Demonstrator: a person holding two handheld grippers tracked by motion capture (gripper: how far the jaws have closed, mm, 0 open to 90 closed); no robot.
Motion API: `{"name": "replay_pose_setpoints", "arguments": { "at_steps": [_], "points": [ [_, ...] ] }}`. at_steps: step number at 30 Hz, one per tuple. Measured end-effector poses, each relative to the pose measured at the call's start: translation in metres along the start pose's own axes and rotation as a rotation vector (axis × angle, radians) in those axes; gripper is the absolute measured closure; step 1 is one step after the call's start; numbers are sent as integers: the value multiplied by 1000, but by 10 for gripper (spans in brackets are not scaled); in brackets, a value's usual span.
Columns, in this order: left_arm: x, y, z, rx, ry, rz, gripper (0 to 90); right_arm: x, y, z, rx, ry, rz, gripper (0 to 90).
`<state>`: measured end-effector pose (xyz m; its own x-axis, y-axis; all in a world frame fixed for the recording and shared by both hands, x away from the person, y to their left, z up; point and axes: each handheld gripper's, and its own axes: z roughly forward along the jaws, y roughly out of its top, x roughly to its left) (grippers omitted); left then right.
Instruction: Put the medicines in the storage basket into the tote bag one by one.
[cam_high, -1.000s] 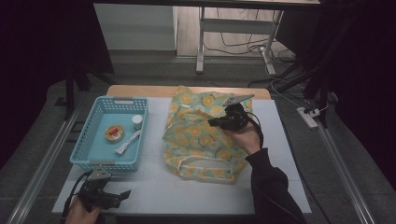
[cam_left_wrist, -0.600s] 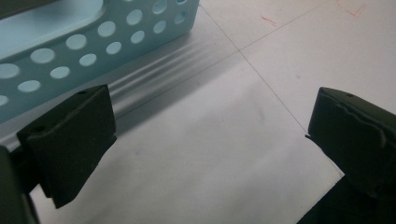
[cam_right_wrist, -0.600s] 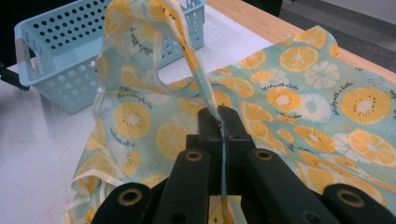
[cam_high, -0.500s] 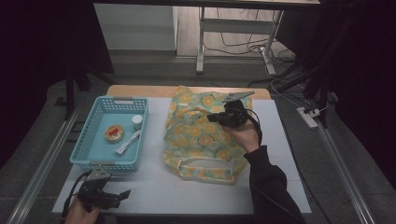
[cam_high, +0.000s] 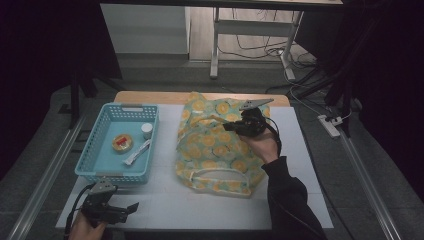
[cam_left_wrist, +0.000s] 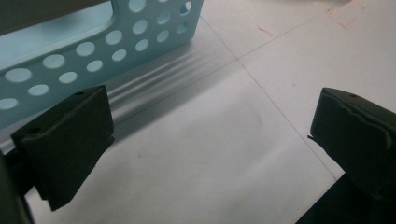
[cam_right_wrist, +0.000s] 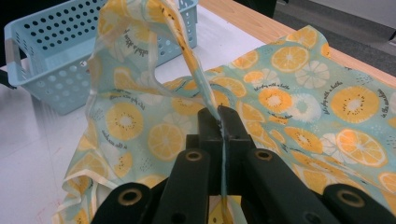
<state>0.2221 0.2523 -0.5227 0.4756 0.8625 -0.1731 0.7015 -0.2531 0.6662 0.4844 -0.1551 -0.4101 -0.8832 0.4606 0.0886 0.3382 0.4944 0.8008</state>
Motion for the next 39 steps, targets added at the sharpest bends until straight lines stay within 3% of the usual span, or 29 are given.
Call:
{"name": "replay_pose_setpoints", "arguments": {
  "at_steps": [8,13,20,30,39],
  "points": [
    [3,-1,-3,-15,-26,-25,0,0,0,0,-2,-7,-3,893],
    [2,0,-5,-22,-12,-18,0,-1,0,-2,-12,-7,-1,893],
    [2,2,-8,-31,-25,6,0,0,-1,-3,-10,-7,2,893],
    [7,5,-14,-86,-92,25,0,0,-2,-2,-7,-4,-1,893],
    [8,9,-23,-114,-99,-3,0,0,-2,-2,-3,-2,-3,893]
  ]
}}
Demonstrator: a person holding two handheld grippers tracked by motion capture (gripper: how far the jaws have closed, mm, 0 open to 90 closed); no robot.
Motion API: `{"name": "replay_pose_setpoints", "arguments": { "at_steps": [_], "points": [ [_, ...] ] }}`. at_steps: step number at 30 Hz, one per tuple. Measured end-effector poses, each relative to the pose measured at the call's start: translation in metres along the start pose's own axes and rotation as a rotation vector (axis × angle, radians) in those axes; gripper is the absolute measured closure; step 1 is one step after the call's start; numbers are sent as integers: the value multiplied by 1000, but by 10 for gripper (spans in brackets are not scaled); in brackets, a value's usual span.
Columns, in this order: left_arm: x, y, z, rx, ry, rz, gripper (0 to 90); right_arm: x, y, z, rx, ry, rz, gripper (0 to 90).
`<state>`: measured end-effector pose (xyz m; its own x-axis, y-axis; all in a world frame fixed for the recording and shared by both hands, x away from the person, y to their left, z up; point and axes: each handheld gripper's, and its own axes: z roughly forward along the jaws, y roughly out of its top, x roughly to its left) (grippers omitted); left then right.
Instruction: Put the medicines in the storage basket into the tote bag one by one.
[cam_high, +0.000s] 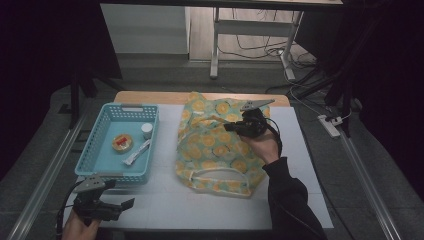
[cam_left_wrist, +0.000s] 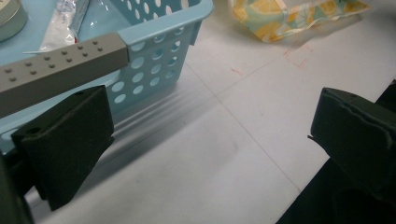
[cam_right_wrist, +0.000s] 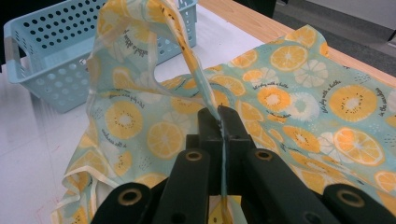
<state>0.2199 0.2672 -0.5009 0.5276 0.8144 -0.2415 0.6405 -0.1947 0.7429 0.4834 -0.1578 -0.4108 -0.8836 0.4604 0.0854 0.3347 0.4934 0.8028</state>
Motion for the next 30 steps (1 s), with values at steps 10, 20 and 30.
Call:
{"name": "replay_pose_setpoints", "arguments": {
  "at_steps": [10,20,30],
  "points": [
    [3,11,-9,-31,-16,30,0,0,-1,1,3,1,0,893],
    [6,27,-9,-24,29,32,0,-1,-1,0,2,0,3,893],
    [20,42,1,-19,30,19,0,-1,-1,1,0,7,1,893]
  ]
}}
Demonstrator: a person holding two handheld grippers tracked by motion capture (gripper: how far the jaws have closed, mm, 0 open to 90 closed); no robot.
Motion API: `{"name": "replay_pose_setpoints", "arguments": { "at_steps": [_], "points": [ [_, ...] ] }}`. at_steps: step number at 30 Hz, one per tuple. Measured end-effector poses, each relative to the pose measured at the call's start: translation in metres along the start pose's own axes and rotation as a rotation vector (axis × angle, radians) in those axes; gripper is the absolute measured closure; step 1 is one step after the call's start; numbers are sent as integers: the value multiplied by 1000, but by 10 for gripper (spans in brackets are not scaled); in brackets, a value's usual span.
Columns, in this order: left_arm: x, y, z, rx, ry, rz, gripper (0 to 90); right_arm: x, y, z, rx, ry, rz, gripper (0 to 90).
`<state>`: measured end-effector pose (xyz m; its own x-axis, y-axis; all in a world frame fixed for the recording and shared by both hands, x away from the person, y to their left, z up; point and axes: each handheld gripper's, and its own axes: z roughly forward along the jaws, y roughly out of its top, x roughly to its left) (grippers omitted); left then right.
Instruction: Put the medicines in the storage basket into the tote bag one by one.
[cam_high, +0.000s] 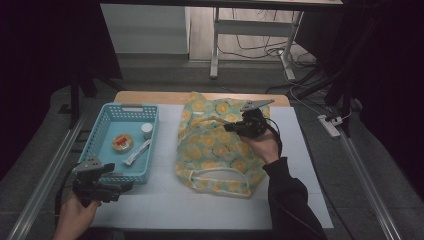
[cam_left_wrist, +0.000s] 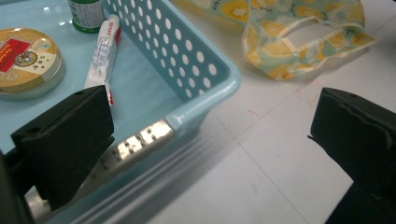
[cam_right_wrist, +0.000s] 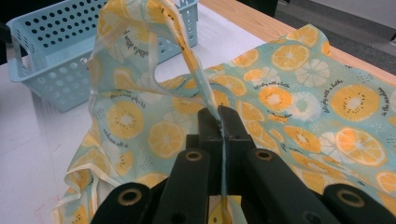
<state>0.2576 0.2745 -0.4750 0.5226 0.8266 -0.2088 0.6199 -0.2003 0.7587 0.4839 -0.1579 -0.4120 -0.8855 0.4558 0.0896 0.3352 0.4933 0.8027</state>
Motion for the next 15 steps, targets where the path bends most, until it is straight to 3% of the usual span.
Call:
{"name": "replay_pose_setpoints", "arguments": {
  "at_steps": [8,15],
  "points": [
    [11,13,4,19,22,-7,0,0,0,1,1,1,-1,893],
    [20,26,10,36,68,-9,0,1,1,0,-3,1,-3,893]
  ]
}}
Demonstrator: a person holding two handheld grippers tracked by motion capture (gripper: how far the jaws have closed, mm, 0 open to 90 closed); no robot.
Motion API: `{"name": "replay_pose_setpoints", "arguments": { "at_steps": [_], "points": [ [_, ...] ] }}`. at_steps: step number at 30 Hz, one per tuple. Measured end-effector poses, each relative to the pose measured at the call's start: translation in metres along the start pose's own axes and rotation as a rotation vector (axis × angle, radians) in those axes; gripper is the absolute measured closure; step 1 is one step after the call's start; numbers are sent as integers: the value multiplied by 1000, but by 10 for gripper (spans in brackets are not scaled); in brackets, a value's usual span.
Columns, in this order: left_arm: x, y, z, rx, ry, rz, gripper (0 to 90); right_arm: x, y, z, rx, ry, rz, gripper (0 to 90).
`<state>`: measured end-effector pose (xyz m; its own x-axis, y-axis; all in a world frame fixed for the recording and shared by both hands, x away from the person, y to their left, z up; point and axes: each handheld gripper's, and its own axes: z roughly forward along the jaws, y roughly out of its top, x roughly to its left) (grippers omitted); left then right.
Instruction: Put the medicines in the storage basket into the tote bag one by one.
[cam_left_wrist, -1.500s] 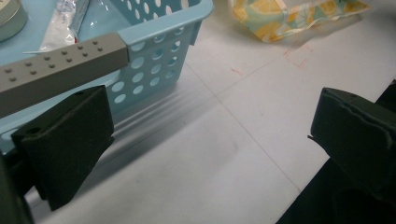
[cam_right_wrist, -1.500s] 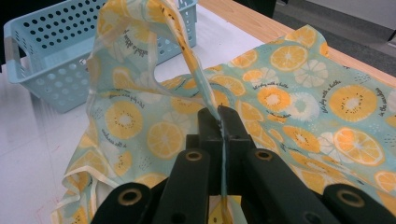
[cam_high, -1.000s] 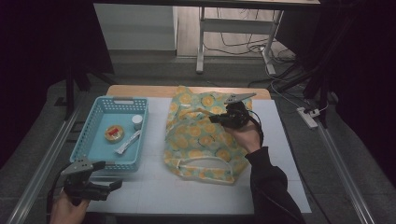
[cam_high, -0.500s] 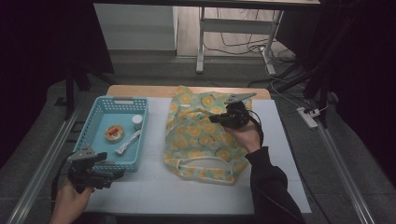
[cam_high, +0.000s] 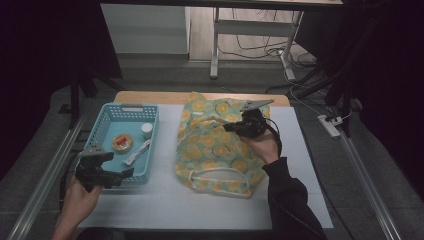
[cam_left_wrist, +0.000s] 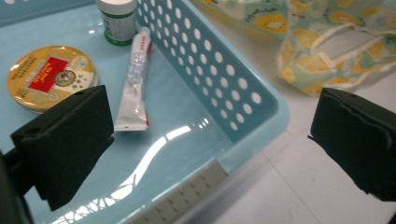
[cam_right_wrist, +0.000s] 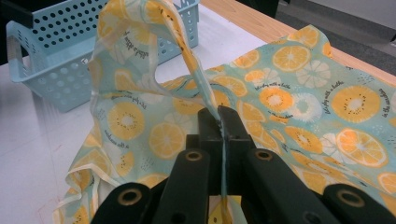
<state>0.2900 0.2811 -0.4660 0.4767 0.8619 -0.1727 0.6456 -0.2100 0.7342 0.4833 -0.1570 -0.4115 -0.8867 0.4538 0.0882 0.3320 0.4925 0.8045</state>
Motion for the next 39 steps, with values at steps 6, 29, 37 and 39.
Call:
{"name": "replay_pose_setpoints", "arguments": {
  "at_steps": [6,29,37,39],
  "points": [
    [7,8,6,9,14,-27,0,0,0,0,-1,-2,-3,893],
    [41,37,25,60,83,-37,0,1,1,-1,-6,1,-9,892],
    [50,48,36,54,87,-36,0,2,2,-1,-7,-2,-15,892],
    [52,51,38,59,89,-33,0,1,2,-1,-7,-2,-16,892]
  ]
}}
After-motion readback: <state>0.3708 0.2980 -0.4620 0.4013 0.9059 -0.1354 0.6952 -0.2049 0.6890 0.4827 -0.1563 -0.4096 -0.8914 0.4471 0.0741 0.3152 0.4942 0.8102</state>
